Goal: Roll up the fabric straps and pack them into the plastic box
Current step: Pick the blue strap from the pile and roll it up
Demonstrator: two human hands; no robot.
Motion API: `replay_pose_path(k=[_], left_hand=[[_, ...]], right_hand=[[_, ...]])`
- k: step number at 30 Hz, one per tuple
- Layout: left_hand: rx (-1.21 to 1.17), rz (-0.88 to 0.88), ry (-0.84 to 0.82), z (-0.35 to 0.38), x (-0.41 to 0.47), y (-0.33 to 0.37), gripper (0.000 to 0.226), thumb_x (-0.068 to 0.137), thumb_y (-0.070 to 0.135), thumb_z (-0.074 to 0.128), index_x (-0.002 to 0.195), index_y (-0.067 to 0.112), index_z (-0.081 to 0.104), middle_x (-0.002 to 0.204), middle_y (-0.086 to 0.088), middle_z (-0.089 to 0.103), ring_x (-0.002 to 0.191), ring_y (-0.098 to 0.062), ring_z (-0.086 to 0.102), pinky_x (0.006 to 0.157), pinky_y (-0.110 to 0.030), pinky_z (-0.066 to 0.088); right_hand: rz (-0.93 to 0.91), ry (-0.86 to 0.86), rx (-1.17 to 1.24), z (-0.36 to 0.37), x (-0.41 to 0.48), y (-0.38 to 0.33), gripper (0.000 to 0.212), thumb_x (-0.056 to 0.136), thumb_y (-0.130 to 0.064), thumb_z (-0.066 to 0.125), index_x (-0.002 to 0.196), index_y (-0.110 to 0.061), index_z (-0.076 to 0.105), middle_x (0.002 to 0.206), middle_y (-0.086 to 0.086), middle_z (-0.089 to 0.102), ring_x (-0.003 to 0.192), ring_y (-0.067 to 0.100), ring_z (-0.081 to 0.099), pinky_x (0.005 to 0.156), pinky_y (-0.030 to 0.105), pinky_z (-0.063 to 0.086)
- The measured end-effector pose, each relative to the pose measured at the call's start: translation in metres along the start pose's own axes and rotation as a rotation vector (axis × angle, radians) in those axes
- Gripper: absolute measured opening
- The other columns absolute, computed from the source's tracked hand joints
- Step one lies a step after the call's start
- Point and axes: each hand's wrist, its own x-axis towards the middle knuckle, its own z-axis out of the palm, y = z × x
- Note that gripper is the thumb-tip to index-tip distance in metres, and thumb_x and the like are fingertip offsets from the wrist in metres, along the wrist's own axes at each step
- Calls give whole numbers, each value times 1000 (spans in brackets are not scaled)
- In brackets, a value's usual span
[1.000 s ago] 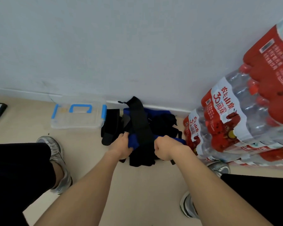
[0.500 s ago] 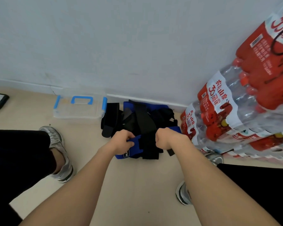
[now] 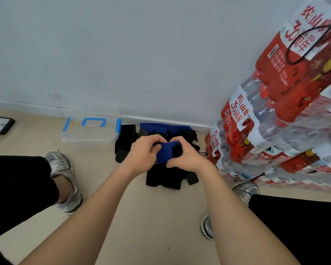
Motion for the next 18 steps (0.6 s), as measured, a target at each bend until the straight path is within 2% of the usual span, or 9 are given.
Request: replay_pose_path(k=[2, 4, 6, 8, 9, 11, 14, 16, 18], left_hand=[[-1, -21, 79, -3, -3, -2, 30, 107, 8, 55, 108, 31, 74, 98, 14, 74, 90, -10, 70, 81, -33, 55], [-55, -41, 92, -8, -5, -4, 32, 108, 9, 55, 105, 36, 73, 98, 15, 74, 87, -6, 70, 75, -19, 53], [-99, -37, 72, -13, -6, -3, 35, 108, 10, 55, 102, 41, 70, 100, 18, 74, 93, 1, 67, 73, -9, 48], [-140, -34, 74, -18, -5, 0, 34, 109, 11, 54, 103, 39, 71, 101, 18, 74, 95, -1, 68, 76, -13, 50], [-156, -32, 88, -20, -4, 2, 31, 109, 11, 54, 105, 37, 72, 101, 17, 75, 95, -4, 68, 79, -19, 53], [-211, -34, 148, -26, -4, 4, 21, 108, 14, 59, 104, 30, 72, 97, 16, 76, 91, -7, 70, 83, -29, 56], [-322, -43, 245, -42, -6, 6, 8, 105, 29, 70, 99, 25, 73, 86, 15, 76, 78, -6, 71, 75, -29, 59], [-343, -51, 159, -55, -8, 6, 11, 100, 37, 78, 103, 27, 77, 91, 9, 80, 81, -8, 76, 70, -25, 61], [-363, -61, 3, -66, -10, 4, 33, 86, 34, 93, 115, 31, 78, 101, 8, 83, 91, -8, 79, 73, -20, 62]], right_hand=[[-43, -34, -66, -7, -4, 0, 82, 62, -24, 96, 126, -42, 48, 117, -3, 67, 104, 17, 71, 80, 35, 61], [-82, -3, -136, -14, -7, -3, 81, 62, -23, 96, 121, -45, 45, 113, -4, 66, 99, 17, 70, 74, 32, 58], [-137, 77, -208, -17, -9, -8, 77, 65, -24, 93, 118, -46, 43, 116, -5, 58, 99, 16, 66, 76, 34, 58], [-185, 193, -294, -16, -13, -15, 73, 68, -22, 88, 120, -45, 43, 125, -8, 45, 103, 14, 60, 82, 35, 57], [-227, 247, -319, -15, -14, -18, 70, 70, -18, 85, 121, -43, 44, 126, -10, 41, 103, 13, 59, 81, 34, 56], [-323, 319, -303, -15, -18, -27, 64, 71, -9, 75, 120, -38, 46, 123, -12, 47, 101, 11, 59, 76, 30, 52], [-366, 364, -138, -20, -26, -52, 63, 73, -4, 60, 124, -41, 54, 105, -12, 67, 94, 9, 67, 73, 28, 55], [-383, 367, -41, -22, -29, -70, 67, 74, 1, 56, 126, -41, 59, 107, -13, 71, 98, 8, 69, 77, 26, 58], [-386, 355, 67, -25, -32, -84, 72, 74, 6, 56, 128, -41, 61, 112, -14, 71, 96, 4, 69, 70, 19, 53]])
